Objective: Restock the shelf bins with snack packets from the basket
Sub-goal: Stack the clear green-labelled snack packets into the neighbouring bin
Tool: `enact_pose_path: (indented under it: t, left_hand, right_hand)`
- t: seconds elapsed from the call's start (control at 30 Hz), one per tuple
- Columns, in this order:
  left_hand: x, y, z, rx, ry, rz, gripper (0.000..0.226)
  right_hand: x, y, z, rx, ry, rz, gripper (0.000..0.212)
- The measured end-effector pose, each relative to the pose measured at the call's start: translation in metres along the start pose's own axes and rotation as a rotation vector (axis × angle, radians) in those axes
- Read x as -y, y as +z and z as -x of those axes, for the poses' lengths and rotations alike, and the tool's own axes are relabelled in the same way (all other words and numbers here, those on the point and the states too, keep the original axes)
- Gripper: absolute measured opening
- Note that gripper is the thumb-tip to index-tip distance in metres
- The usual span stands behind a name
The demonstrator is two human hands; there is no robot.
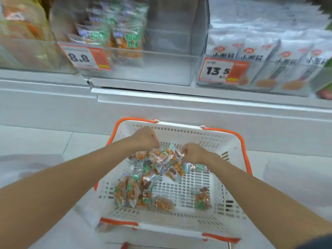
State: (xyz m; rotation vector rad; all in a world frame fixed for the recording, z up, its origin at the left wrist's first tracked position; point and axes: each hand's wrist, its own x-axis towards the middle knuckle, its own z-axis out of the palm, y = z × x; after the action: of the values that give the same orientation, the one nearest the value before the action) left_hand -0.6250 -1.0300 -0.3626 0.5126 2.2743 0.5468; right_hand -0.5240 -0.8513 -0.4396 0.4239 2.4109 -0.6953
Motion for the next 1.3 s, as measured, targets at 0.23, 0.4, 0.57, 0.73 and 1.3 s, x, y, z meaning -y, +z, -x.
enact_pose_path:
  t: [0.23,0.4,0.57,0.73,1.3]
  left_hand:
    - [0.006,0.023,-0.011,0.092,-0.021,-0.04,0.015]
    - [0.006,0.028,-0.014,0.099,-0.055,-0.035,0.021]
    - [0.007,0.029,-0.01,0.111,-0.093,-0.056,0.01]
    - [-0.002,0.03,-0.005,0.153,-0.067,-0.058,0.013]
    - [-0.05,-0.016,0.047,0.072,0.121,0.058,0.064]
  right_hand:
    - [-0.065,0.076,-0.044,0.084,0.122,0.365,0.065]
    - [-0.082,0.104,-0.056,0.093,0.179,0.538,0.086]
    - [-0.082,0.121,-0.052,-0.005,0.045,0.762,0.058]
    - [-0.083,0.136,-0.039,0.056,0.001,0.877,0.041]
    - [0.059,-0.057,0.087,0.132,0.173,-1.356,0.041]
